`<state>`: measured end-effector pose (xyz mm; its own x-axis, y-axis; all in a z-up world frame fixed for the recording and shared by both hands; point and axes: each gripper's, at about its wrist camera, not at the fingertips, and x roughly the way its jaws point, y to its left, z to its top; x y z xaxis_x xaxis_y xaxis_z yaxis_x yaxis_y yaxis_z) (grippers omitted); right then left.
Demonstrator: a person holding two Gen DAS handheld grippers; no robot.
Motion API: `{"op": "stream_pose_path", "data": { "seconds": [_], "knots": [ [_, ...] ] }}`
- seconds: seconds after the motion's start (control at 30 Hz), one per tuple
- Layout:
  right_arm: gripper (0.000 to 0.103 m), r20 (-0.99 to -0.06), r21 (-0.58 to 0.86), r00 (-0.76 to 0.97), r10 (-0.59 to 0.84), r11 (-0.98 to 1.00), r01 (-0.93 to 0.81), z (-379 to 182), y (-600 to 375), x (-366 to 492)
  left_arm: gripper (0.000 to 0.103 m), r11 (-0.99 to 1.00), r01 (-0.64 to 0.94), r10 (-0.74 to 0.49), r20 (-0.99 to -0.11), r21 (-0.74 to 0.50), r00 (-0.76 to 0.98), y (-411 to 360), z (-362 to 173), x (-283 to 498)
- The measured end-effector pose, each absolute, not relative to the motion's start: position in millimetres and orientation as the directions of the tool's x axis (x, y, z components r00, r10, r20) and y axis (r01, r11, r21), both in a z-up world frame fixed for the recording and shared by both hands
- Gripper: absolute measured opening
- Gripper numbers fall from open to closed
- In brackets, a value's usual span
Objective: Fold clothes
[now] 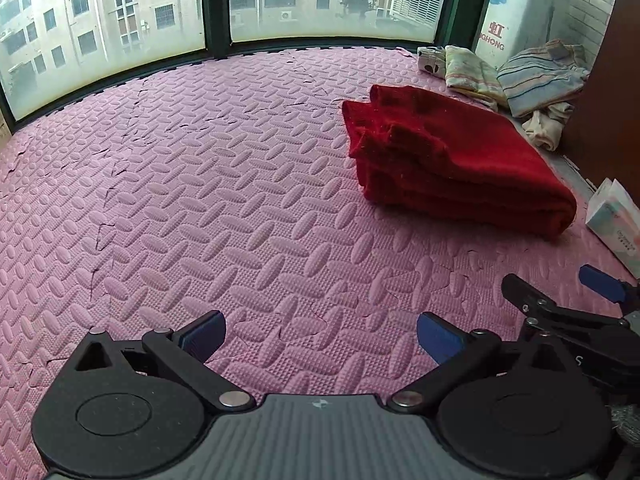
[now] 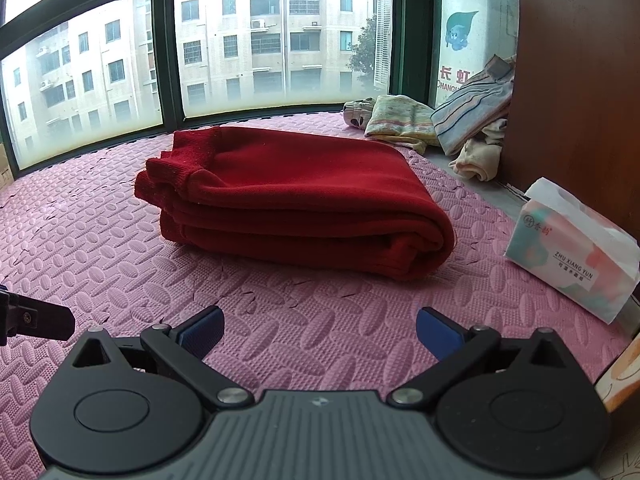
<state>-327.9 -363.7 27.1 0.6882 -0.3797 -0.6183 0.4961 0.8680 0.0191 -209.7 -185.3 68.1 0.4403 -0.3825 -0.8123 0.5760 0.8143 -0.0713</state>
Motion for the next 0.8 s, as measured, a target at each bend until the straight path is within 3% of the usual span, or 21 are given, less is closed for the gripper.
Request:
{"op": "stream_pose_path", "data": {
  "seconds": [0.8],
  "knots": [
    [0.103,-0.672,-0.041,0.612,-0.418,0.845,0.532,31.3,-371.5,-324.1,0.103,0.768,0.639,-0.407,-0.802,-0.04,0.438,-203.9,75.5,-216.5]
  ]
}}
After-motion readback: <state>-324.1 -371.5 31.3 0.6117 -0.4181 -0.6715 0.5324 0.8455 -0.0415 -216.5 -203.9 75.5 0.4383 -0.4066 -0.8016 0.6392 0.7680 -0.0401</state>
